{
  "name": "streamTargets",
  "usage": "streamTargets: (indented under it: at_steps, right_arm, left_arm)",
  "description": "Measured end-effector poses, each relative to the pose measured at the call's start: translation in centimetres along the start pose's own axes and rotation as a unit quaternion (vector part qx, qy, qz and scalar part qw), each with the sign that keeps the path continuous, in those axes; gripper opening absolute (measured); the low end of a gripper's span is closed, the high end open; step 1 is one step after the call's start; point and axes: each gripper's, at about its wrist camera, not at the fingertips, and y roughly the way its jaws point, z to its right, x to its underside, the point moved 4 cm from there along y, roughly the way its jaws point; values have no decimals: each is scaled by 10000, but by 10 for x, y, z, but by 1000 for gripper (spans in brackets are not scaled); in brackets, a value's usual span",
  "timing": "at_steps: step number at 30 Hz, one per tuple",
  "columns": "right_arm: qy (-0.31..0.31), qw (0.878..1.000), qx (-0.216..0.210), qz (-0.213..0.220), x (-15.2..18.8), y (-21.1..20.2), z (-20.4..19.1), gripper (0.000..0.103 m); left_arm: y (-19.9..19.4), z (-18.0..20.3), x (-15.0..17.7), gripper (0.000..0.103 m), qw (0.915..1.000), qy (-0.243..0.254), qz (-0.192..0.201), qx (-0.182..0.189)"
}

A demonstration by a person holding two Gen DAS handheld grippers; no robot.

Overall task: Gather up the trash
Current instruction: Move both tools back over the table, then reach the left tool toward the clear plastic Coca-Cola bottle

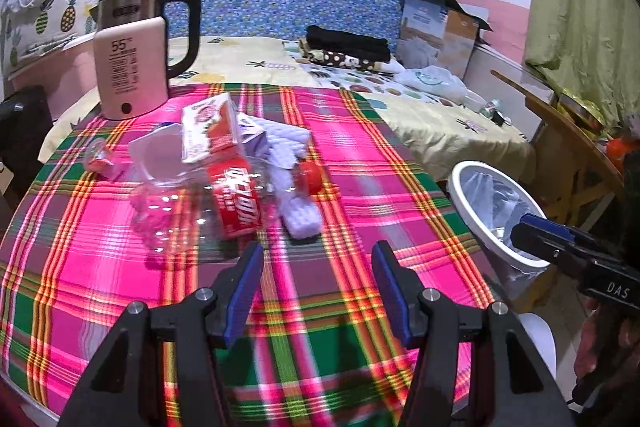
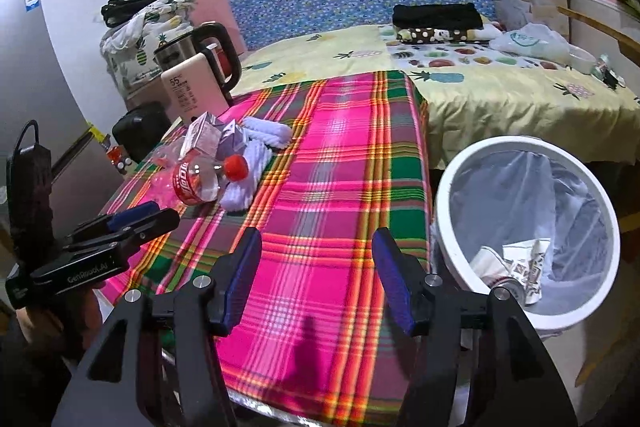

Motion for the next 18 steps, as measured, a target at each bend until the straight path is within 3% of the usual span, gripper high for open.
streamTargets:
  at_steps: [11,18]
  right_arm:
    - [-153,9994,-159,-248,-3,19,-16,59]
    - [-246,9987,-262,-368,-5,30,-27,59]
  left_arm:
    - [3,-35,-12,59,9996,-8,117,-256]
    - [10,-61,-31,68,9990,134,222,-374]
